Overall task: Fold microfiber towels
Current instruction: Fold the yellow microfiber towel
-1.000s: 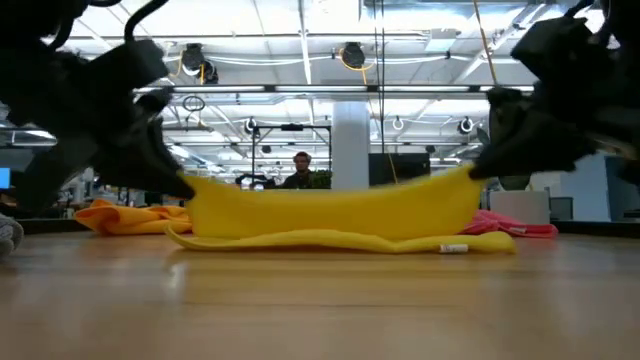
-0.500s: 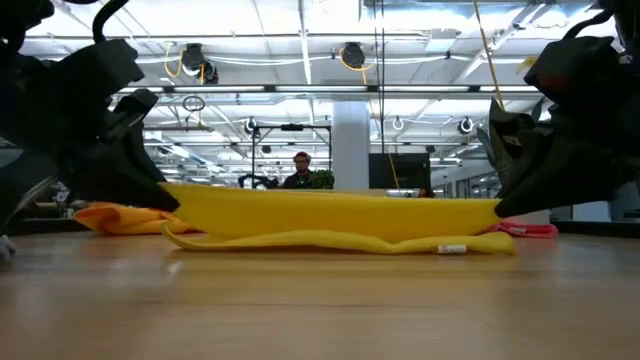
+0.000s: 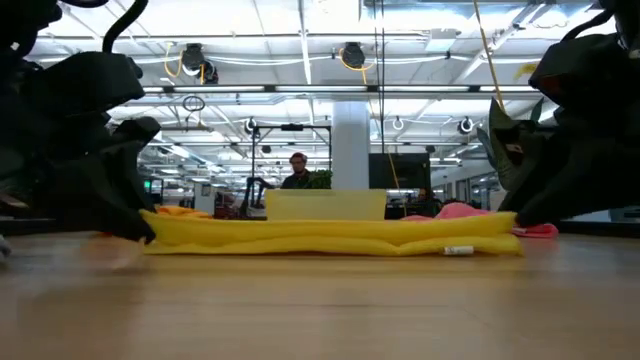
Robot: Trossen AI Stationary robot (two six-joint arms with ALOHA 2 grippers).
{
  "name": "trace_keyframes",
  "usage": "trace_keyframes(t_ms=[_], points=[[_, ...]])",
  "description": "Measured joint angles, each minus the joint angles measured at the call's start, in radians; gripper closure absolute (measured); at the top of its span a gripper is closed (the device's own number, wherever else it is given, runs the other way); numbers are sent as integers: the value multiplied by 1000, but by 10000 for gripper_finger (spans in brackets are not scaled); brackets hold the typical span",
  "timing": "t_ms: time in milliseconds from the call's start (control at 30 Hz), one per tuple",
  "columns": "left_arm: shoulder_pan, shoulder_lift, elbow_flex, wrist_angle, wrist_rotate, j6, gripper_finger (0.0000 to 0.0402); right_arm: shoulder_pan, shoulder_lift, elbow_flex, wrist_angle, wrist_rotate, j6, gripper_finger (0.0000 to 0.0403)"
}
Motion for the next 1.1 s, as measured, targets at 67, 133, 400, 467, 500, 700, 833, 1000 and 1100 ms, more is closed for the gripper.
trace_keyframes(t_ms=[67, 133, 400, 467, 500, 700, 833, 1000, 1100], points=[[-4, 0, 3, 1, 30, 1, 312, 0, -2, 0, 0, -58, 24, 300], [-7, 0, 22, -13, 51, 1, 289, 0, -18, 0, -2, -107, 43, 281], [20, 0, 148, -53, 77, 54, 250, -13, -164, 0, 55, -182, 59, 281], [55, 0, 157, -51, 78, 54, 258, -36, -173, 0, 76, -178, 71, 301], [74, 0, 157, -55, 78, 52, 263, -48, -172, 0, 77, -160, 86, 314], [181, 0, 157, -91, 260, 4, 307, -124, -62, 0, 76, -107, 155, 395], [190, 0, 157, -94, 364, 3, 335, -137, 18, 0, 83, -149, 189, 389], [156, 0, 156, -106, 381, -38, 364, -121, 67, 0, 83, -300, 191, 401], [132, 6, 153, -114, 378, -63, 377, -108, 71, 0, 84, -317, 190, 400]])
